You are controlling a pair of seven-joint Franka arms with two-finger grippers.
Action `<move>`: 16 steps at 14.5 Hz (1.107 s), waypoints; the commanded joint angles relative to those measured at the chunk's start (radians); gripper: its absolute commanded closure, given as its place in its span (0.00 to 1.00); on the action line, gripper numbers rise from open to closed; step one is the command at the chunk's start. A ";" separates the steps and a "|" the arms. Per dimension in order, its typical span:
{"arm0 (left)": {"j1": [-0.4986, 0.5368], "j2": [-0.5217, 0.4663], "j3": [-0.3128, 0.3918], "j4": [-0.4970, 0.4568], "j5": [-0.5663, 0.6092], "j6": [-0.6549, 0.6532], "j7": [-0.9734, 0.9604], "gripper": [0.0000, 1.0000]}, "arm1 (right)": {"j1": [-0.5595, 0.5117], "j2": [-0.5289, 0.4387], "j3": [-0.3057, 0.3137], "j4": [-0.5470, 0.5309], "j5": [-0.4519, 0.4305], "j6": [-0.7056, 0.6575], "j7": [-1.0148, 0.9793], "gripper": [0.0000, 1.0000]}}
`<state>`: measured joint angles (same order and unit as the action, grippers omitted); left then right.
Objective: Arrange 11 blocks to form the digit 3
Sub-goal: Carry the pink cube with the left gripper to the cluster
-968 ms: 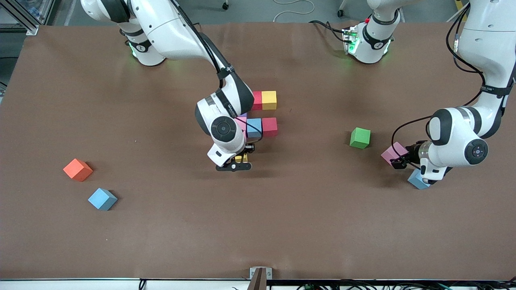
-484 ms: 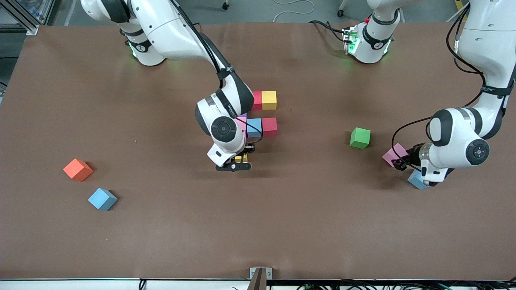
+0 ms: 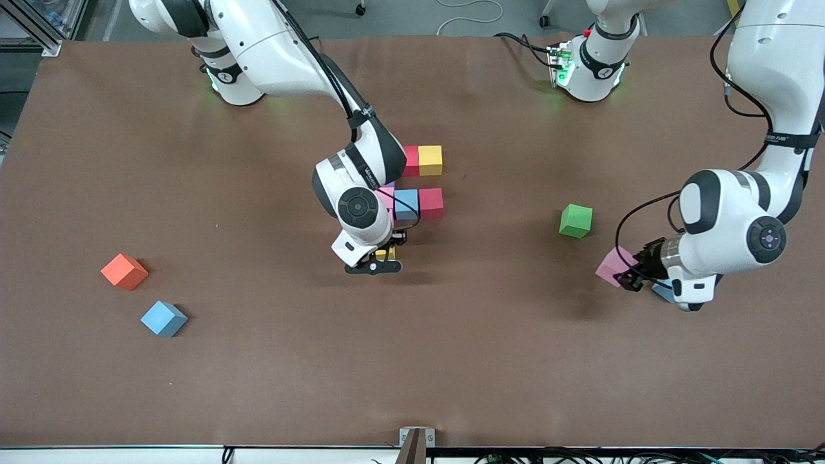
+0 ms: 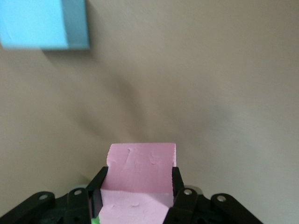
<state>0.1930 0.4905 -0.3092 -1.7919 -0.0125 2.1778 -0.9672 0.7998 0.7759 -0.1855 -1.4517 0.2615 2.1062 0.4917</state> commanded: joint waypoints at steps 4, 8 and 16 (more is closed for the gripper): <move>-0.177 0.025 0.002 0.069 -0.004 -0.016 -0.339 0.83 | 0.004 0.013 -0.005 0.008 0.010 0.003 0.013 0.99; -0.309 0.078 0.005 0.106 -0.004 0.002 -0.559 0.83 | 0.004 0.016 -0.005 0.008 0.010 0.003 0.019 0.98; -0.507 0.206 0.007 0.244 -0.007 0.055 -0.862 0.83 | 0.006 0.020 -0.005 0.008 -0.017 0.001 0.008 0.97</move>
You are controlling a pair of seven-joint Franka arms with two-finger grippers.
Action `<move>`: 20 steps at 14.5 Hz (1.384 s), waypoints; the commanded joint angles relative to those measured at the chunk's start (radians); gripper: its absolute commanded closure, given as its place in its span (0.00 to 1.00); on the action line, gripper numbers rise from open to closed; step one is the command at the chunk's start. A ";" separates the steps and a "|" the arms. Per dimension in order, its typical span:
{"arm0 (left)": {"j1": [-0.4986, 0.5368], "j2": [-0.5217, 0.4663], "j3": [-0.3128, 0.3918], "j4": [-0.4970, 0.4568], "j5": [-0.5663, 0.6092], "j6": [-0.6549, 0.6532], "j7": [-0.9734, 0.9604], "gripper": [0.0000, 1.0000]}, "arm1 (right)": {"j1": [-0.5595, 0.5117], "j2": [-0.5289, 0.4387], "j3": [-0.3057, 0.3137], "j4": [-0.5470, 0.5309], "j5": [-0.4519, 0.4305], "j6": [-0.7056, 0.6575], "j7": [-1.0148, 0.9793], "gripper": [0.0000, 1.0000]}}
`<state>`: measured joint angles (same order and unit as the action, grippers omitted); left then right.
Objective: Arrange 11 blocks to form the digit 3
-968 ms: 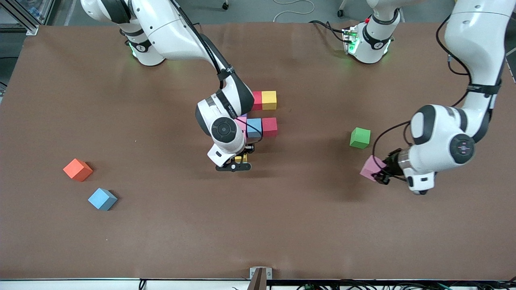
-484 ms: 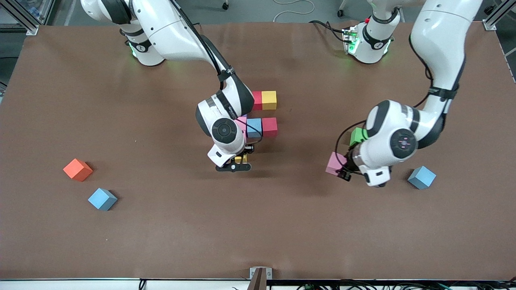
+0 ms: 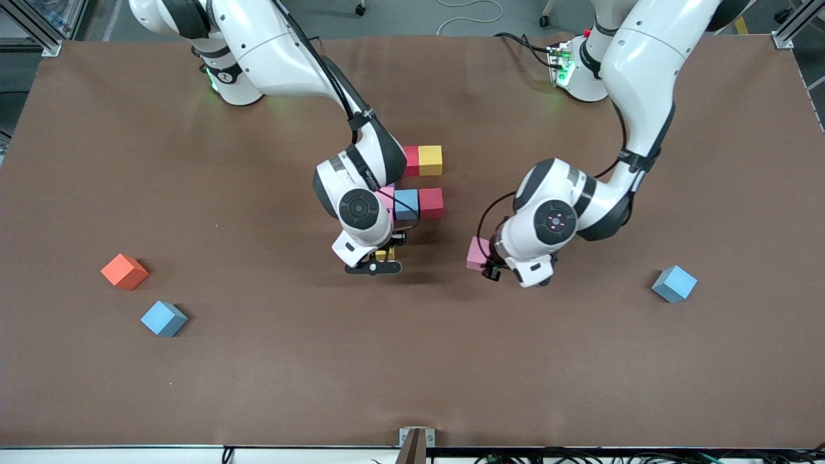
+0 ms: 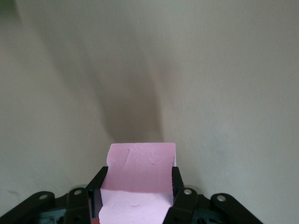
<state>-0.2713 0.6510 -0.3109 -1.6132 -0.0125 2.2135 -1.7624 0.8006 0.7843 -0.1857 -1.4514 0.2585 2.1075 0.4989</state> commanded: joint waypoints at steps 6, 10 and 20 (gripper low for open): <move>-0.144 0.111 0.015 0.079 -0.004 0.188 -0.247 0.83 | 0.005 0.012 -0.005 0.008 -0.022 0.000 0.007 0.95; -0.149 0.116 0.015 0.079 -0.009 0.202 -0.273 0.83 | 0.005 0.012 -0.003 0.009 -0.024 0.002 0.007 0.69; -0.163 0.107 0.015 0.069 -0.001 0.198 -0.391 0.83 | 0.005 0.010 -0.003 0.014 -0.030 0.000 -0.017 0.00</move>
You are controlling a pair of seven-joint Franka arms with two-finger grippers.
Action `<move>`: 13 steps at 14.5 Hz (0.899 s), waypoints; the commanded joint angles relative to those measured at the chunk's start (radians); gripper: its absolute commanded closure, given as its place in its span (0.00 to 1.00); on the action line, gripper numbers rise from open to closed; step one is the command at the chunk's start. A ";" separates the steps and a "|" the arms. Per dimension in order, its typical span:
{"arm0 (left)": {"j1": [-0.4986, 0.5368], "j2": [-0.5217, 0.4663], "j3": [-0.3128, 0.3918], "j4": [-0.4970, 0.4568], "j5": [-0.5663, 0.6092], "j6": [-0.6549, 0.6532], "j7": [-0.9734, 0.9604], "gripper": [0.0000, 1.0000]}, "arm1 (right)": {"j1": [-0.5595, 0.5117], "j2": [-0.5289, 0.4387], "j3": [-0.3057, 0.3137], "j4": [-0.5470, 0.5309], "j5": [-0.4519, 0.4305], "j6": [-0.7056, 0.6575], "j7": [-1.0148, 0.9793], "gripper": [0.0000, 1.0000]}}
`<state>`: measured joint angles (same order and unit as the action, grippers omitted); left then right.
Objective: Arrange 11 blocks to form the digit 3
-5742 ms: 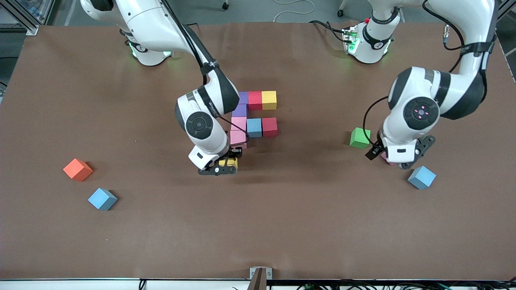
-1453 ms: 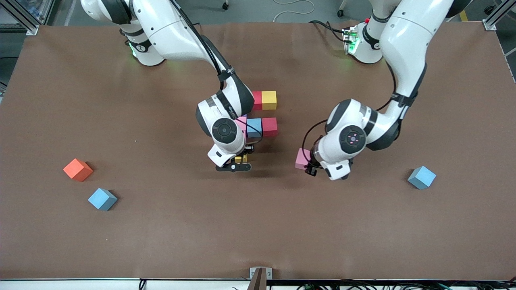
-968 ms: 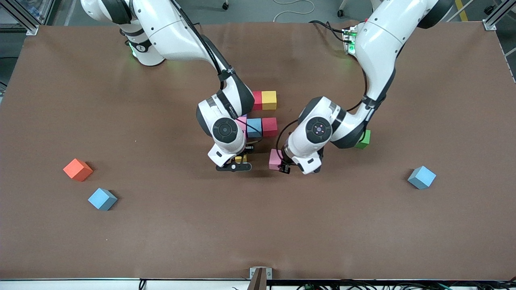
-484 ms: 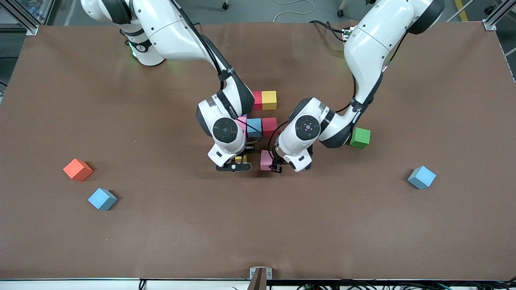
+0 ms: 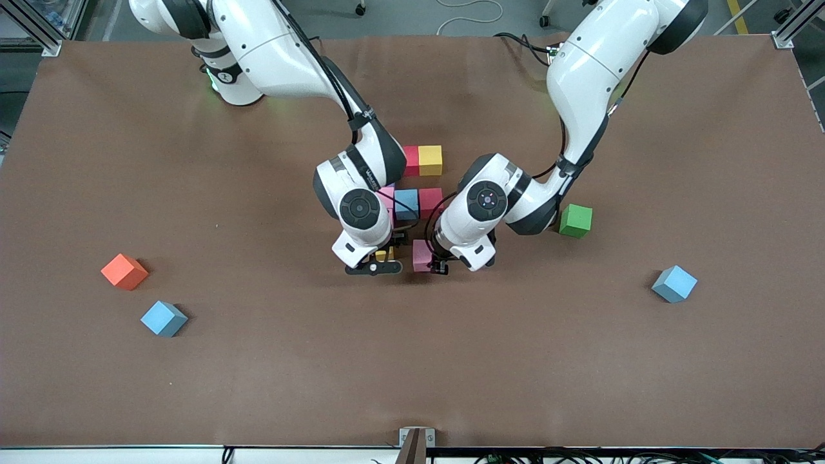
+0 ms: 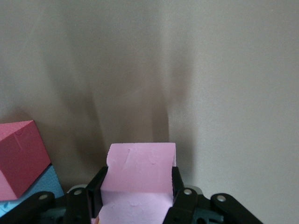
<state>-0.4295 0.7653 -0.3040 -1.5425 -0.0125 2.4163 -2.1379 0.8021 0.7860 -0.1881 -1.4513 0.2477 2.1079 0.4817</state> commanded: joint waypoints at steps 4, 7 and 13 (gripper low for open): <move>-0.011 -0.006 0.008 -0.001 0.003 -0.006 -0.048 0.83 | 0.003 0.002 -0.001 0.017 -0.019 -0.002 0.003 0.00; -0.037 -0.006 0.008 -0.001 0.005 -0.003 -0.100 0.82 | -0.001 -0.010 -0.002 0.019 -0.016 -0.008 0.002 0.00; -0.052 0.003 0.008 -0.002 0.009 0.036 -0.152 0.82 | -0.052 -0.086 -0.013 0.016 -0.013 -0.025 -0.006 0.00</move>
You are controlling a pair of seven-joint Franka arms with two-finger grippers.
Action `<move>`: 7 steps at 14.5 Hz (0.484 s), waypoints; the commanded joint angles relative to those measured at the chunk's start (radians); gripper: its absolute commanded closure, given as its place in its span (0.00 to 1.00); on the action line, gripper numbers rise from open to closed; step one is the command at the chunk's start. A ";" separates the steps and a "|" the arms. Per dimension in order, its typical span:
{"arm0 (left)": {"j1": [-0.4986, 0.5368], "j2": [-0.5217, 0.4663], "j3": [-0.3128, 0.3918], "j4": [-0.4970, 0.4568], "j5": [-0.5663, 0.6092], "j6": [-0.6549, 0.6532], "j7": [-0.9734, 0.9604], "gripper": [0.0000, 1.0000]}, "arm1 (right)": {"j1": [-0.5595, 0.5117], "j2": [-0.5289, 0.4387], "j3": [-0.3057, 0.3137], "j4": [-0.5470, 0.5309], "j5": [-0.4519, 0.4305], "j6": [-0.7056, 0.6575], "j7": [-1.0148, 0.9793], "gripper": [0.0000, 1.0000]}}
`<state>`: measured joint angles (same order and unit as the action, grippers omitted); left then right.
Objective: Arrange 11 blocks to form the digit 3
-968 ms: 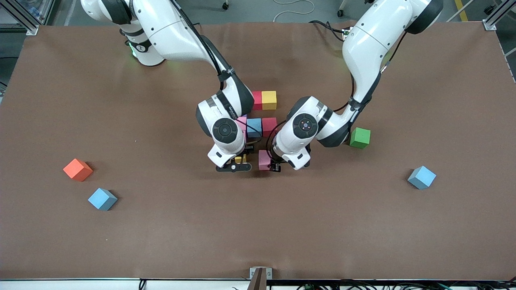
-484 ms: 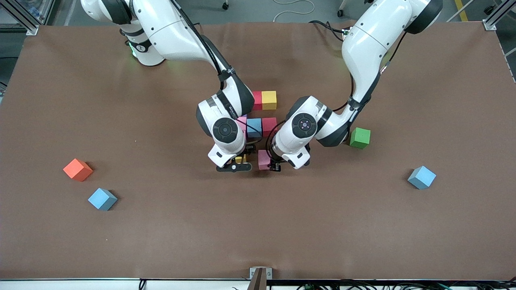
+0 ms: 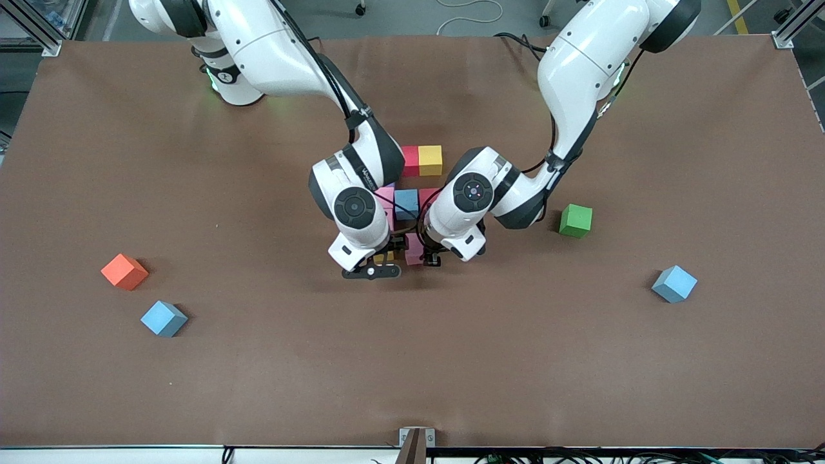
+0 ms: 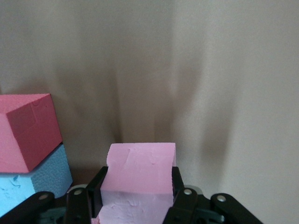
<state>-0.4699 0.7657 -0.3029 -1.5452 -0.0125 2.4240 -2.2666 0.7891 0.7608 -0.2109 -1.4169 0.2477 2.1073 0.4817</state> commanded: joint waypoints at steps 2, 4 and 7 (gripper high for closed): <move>-0.013 0.009 0.007 0.001 0.011 0.050 -0.024 0.82 | -0.079 -0.095 0.010 -0.022 -0.013 -0.058 -0.005 0.00; -0.015 0.017 0.007 0.004 0.012 0.056 -0.022 0.82 | -0.126 -0.136 0.008 -0.027 -0.019 -0.101 -0.003 0.00; -0.021 0.017 0.005 0.004 0.011 0.056 -0.019 0.82 | -0.221 -0.178 0.004 -0.028 -0.021 -0.162 -0.009 0.00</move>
<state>-0.4784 0.7789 -0.3033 -1.5467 -0.0125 2.4678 -2.2713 0.6285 0.6318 -0.2251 -1.4123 0.2473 1.9746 0.4799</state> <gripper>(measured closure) 0.441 0.000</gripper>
